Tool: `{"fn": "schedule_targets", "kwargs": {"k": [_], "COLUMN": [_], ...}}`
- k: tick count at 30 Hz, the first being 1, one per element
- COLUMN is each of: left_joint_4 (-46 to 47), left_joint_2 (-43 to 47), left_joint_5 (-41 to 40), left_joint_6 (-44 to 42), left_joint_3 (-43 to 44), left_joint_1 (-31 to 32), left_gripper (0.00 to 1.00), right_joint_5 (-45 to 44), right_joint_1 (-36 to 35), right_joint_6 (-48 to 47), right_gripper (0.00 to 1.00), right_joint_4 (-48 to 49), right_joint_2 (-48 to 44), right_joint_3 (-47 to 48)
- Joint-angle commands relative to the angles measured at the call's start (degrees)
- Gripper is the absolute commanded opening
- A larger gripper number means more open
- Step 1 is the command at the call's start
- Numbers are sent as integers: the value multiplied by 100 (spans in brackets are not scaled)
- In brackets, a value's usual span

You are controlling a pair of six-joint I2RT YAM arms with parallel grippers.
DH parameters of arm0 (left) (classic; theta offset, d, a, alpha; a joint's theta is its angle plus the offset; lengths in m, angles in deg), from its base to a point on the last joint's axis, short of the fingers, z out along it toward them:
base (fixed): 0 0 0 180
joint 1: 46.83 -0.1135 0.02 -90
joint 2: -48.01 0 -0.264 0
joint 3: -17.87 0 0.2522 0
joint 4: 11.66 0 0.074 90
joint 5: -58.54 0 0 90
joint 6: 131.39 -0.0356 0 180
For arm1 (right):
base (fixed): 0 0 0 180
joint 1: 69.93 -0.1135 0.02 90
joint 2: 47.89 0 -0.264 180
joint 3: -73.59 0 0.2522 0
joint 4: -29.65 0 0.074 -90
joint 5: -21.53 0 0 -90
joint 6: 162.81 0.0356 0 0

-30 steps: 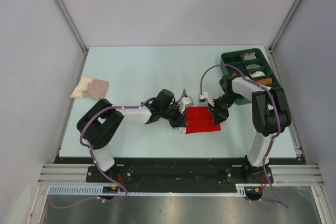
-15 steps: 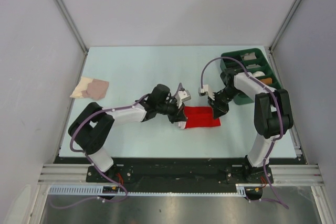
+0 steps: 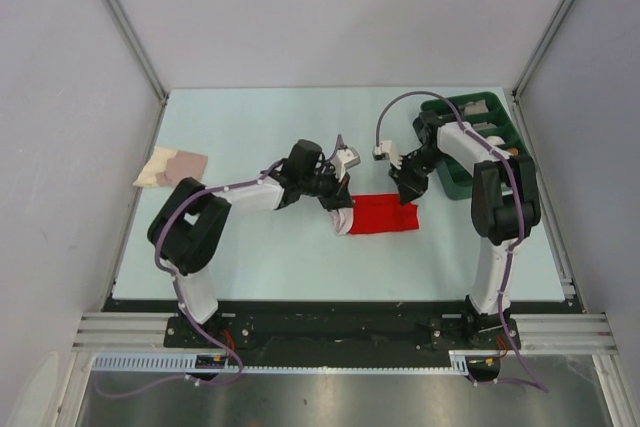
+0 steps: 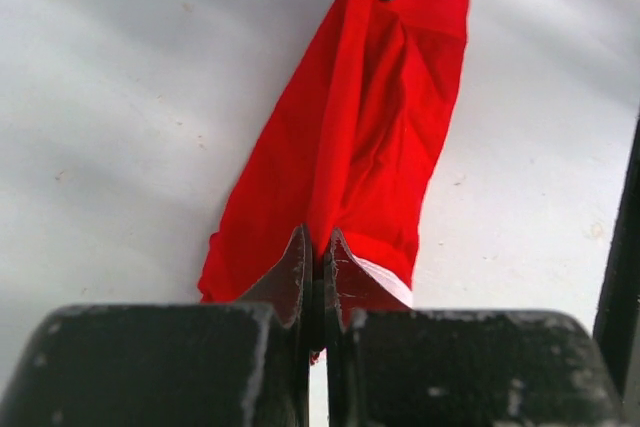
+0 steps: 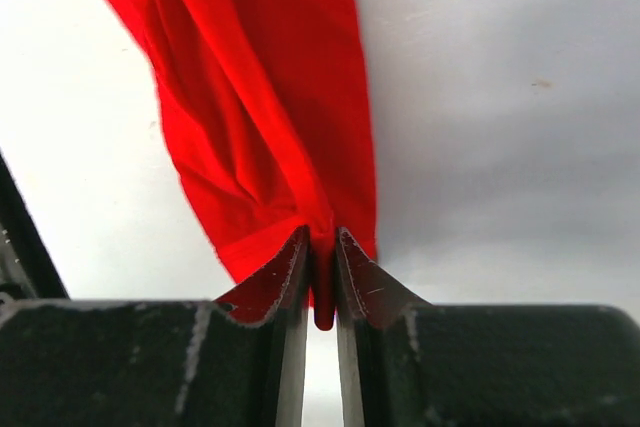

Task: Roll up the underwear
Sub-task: Fold the underwear at the center of the board.

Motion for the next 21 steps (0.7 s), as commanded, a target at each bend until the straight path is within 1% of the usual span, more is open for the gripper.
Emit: {"fn": "schedule_targets", "kwargs": {"k": [1,8,9,10,12,13,14,16,17,18,20,21], "left_joint_4": [-377,-403,-412,-568,-701,-771,-824,-913,-930,-930,-957,-948], "left_joint_2": [-196,-398,-416,-460,-504,-513,-530,-504,-417,-338,-75,48], "left_joint_5": [126,47,3,-32,-357,-419,-593,-788,-875,-1103,-1280,-1542], "left_joint_6": [-232,-162,-162,-144,-74,-56,-30,66,84,119,155,163], "left_joint_3": [281,395,465,501,623,676,738,835,853,853,853,809], "left_joint_1": [-68,-94,-94,-94,-86,-94,-94,-94,-86,-94,-86,-94], "left_gripper": [1,0,0,1,7,8,12,23,35,39,44,45], "right_joint_5": [-161,-284,-302,-336,-468,-521,-669,-828,-933,-943,-856,-794], "right_joint_1": [30,65,65,65,74,82,91,109,117,144,196,223], "right_joint_6": [256,405,431,545,694,791,1027,1178,1300,1319,1328,1310], "right_gripper": [20,26,27,31,34,39,41,42,43,43,43,44], "right_joint_4": [70,264,299,412,588,807,940,1273,1362,1406,1477,1486], "right_joint_2": [237,246,237,202,97,53,-17,-219,-281,-351,-580,-676], "right_joint_3": [315,298,289,271,263,228,201,140,122,122,87,61]}}
